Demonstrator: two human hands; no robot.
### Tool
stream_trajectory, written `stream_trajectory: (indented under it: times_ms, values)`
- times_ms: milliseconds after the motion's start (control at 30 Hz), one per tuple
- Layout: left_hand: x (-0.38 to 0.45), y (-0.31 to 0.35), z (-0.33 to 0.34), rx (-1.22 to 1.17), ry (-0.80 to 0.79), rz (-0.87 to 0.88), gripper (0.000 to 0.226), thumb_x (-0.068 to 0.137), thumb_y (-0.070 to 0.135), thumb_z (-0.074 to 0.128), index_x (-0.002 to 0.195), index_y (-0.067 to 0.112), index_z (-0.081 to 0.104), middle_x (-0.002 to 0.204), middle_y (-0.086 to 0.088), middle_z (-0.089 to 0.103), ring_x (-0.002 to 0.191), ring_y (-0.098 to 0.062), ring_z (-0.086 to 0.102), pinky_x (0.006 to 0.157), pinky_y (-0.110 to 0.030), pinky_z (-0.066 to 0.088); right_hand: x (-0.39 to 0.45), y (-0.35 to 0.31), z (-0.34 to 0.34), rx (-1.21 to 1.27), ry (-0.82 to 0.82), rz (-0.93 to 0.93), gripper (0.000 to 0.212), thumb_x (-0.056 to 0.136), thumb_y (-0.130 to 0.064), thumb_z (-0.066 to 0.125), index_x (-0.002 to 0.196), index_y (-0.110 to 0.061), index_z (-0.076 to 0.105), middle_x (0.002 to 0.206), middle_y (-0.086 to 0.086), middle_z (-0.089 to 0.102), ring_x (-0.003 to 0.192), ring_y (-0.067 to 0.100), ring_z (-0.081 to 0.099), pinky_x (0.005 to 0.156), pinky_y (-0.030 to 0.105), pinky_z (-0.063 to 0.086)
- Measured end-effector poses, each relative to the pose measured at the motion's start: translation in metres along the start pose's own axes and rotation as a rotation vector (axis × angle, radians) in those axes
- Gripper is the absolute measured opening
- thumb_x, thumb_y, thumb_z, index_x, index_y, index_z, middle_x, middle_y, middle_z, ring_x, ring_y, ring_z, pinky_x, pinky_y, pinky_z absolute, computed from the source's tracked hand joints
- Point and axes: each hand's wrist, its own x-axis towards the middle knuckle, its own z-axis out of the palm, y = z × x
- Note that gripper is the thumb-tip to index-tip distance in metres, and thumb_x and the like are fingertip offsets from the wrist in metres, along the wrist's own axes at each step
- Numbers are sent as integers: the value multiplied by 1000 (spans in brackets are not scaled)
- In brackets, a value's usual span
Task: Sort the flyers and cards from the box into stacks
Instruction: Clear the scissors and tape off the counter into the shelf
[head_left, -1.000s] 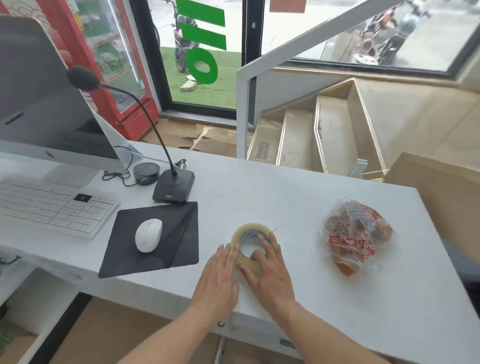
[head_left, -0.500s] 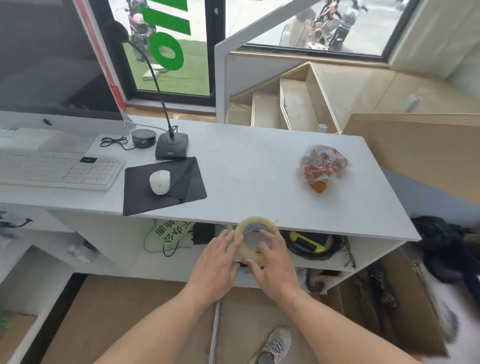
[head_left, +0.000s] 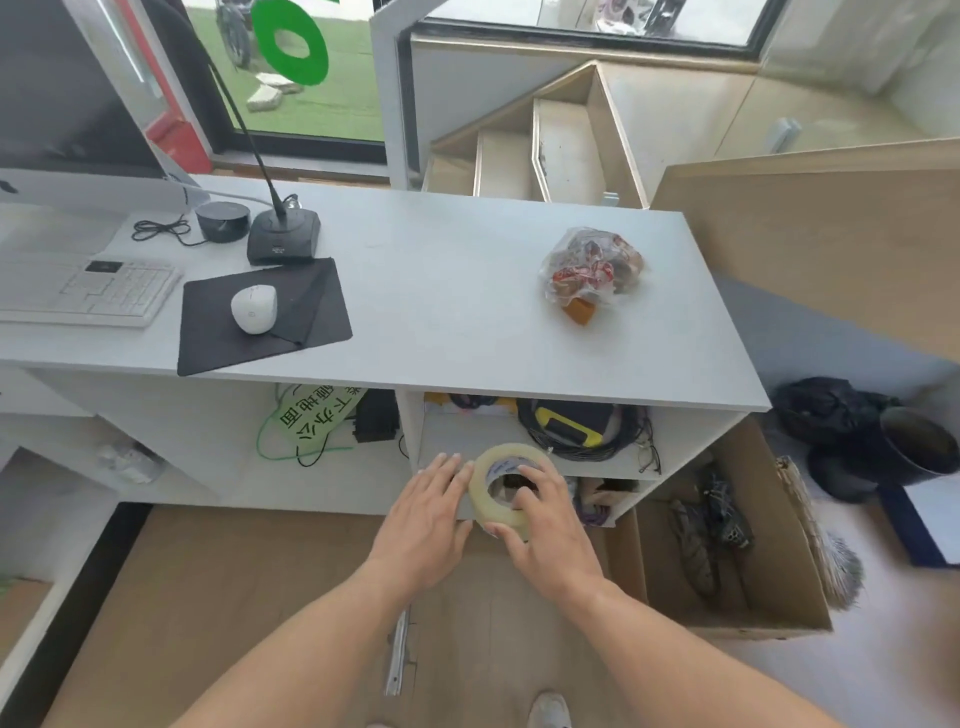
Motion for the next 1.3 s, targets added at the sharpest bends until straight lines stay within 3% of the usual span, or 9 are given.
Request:
stream_trajectory:
  times_ms: [300, 533, 800, 933, 1000, 1133, 1233, 1300]
  values:
    - [15, 59, 24, -97, -40, -151, 71, 103, 41, 47, 162, 21, 12, 169, 4, 10, 156, -11, -1, 127, -35, 7, -13, 58, -27, 13, -93, 22, 33, 95, -51, 59, 101, -19, 54, 155, -3, 36, 154, 14, 8, 126, 39, 16]
    - [27, 69, 27, -128, -43, -149, 70, 104, 43, 46, 162, 23, 13, 169, 4, 11, 156, -10, 0, 127, -34, 5, -10, 71, -37, -7, -79, 74, 31, 95, -51, 60, 97, -21, 53, 153, -5, 38, 153, 13, 7, 126, 34, 13]
    - [62, 28, 66, -152, -58, -121, 63, 103, 36, 50, 159, 27, 22, 168, 2, 18, 156, -16, 7, 127, -35, 9, 7, 92, 11, 22, -29, 161, 32, 93, -47, 64, 103, -17, 56, 149, -2, 43, 153, 14, 11, 125, 34, 15]
    - [93, 2, 101, -122, -56, -106, 64, 104, 36, 49, 160, 22, 22, 168, -2, 19, 156, -19, 10, 127, -38, 13, 32, 131, 48, 1, -31, 121, 33, 94, -43, 65, 105, -13, 57, 148, 1, 45, 150, 16, 16, 123, 43, 25]
    - [111, -10, 125, -62, -62, -88, 65, 105, 36, 47, 161, 22, 18, 169, -2, 15, 156, -19, 7, 126, -36, 9, 51, 157, 69, 2, -12, 91, 33, 95, -44, 64, 103, -13, 58, 147, 3, 46, 150, 19, 17, 123, 42, 23]
    - [152, -21, 173, -24, -66, -36, 65, 107, 35, 42, 162, 22, 9, 170, 1, 5, 156, -16, -1, 124, -30, 1, 93, 198, 115, -8, 143, 57, 37, 95, -44, 64, 103, -8, 61, 136, 6, 53, 147, 26, 25, 121, 36, 22]
    - [183, -24, 200, -66, -9, -68, 70, 105, 34, 48, 162, 21, 10, 170, -2, 7, 156, -18, 2, 126, -32, 6, 117, 215, 146, -7, 239, 41, 41, 96, -44, 62, 107, -5, 61, 132, 10, 54, 144, 29, 28, 121, 44, 26]
    - [196, -30, 210, -87, 51, -113, 72, 104, 34, 51, 161, 18, 11, 169, -4, 10, 156, -21, 5, 127, -35, 9, 134, 219, 158, 7, 256, 21, 43, 97, -46, 60, 109, -4, 60, 132, 11, 53, 144, 28, 27, 121, 41, 25]
